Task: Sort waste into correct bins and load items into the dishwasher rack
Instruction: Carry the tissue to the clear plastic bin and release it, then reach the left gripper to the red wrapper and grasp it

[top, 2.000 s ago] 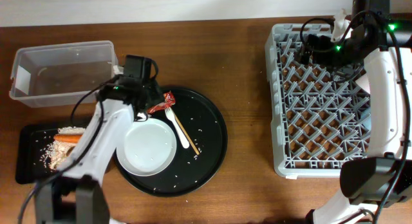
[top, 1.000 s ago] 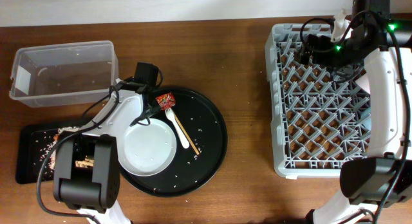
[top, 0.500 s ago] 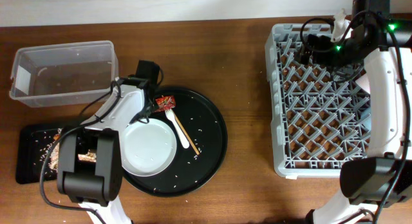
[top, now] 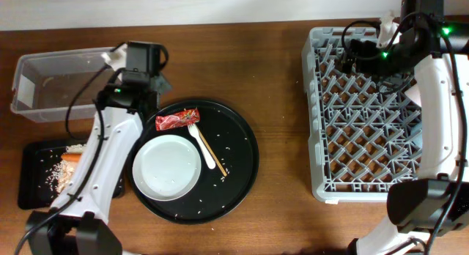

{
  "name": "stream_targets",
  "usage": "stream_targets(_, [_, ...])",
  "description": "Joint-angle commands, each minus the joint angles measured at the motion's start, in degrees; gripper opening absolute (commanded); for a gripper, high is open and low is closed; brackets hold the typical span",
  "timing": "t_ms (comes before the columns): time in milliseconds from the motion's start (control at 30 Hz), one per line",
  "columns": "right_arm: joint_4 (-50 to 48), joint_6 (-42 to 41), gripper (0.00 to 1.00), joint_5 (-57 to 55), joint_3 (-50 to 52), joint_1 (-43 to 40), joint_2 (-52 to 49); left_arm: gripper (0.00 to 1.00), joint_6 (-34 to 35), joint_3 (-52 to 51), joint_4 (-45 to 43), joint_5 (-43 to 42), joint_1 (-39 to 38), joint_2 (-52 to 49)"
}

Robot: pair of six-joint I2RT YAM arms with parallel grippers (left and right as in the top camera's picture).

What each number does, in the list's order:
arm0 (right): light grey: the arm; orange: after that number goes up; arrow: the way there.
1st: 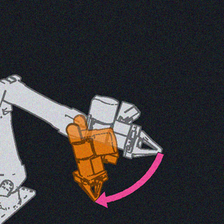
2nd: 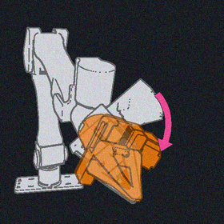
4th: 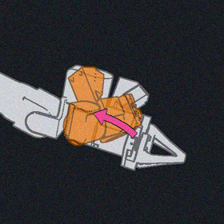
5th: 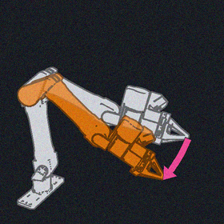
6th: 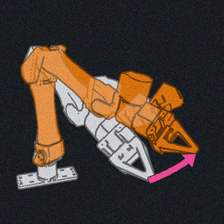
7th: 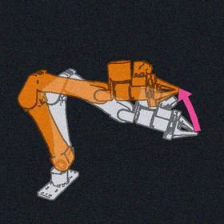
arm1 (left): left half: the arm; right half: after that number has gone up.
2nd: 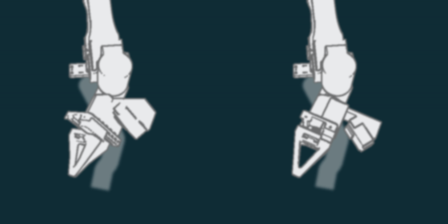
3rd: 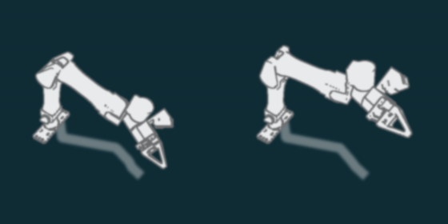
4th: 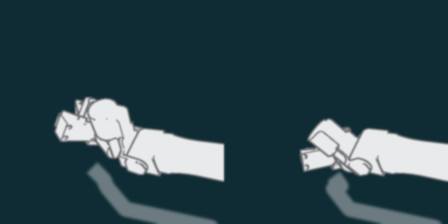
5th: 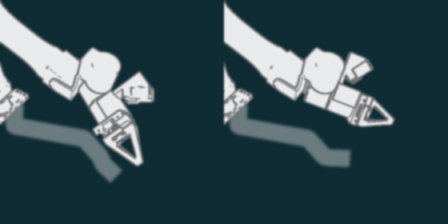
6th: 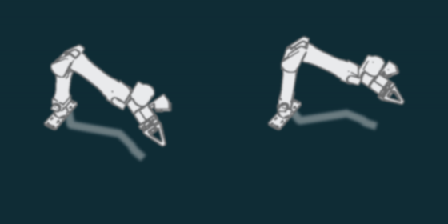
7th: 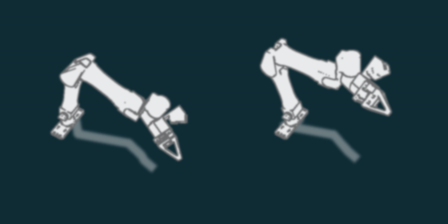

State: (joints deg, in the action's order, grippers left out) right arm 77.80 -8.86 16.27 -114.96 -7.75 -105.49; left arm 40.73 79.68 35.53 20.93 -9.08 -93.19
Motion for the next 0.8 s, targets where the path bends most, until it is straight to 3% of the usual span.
stream_targets(0, [-0.07, -0.15, 0.99, -0.68, -0.46, -0.15, 0.11, 0.01, -0.48, 0.46, -7.98, 1.84, 6.25, -0.76])
stream_targets(167, [-0.07, -0.15, 0.99, -0.68, -0.44, -0.15, 0.11, 0.02, -0.48, 0.46, -22.64, -2.29, 16.48, -9.81])
stream_targets(267, [-0.07, -0.15, 0.99, -0.68, -0.44, -0.15, 0.11, 0.25, -0.5, 0.46, -25.24, -2.27, 18.43, -14.99])
stream_targets(300, [-0.07, -0.15, 0.99, -0.68, -0.44, -0.15, 0.11, 0.53, -0.5, 0.46, -25.24, -2.27, 18.99, -15.87])
stream_targets(333, [-0.07, -0.15, 0.99, -0.68, -0.44, -0.15, 0.11, 0.67, -0.94, 0.46, -25.27, -2.08, 19.45, -16.13])
stream_targets(367, [-0.07, -0.15, 0.99, -0.68, -0.44, -0.15, 0.11, 0.73, -3.76, 0.48, -25.99, -2.1, 19.65, -16.06])
stream_targets(433, [-0.07, -0.15, 0.99, -0.7, -0.46, -0.15, 0.11, 0.99, -10.97, 0.79, -26.01, -2.32, 19.43, -15.21])
stream_targets(533, [-0.07, -0.15, 0.99, -0.68, -0.46, -0.15, 0.11, 0.99, -13.44, 0.79, -23.45, -5.18, 18.34, -10.43])
stream_targets(633, [-0.07, -0.15, 0.99, -0.68, -0.46, -0.15, 0.11, 0.99, -13.53, 0.79, -21.14, -23.71, 16.28, -2.8])
stream_targets(700, [-0.07, -0.15, 0.99, -0.7, -0.44, -0.15, 0.11, 0.99, -20.39, 0.79, -19.06, -35.32, 13.99, 0.17])
stream_targets(767, [-0.07, -0.15, 0.99, -0.68, -0.44, -0.15, 0.11, 0.95, -29.88, 0.79, -14.99, -37.68, 9.27, 0.63])
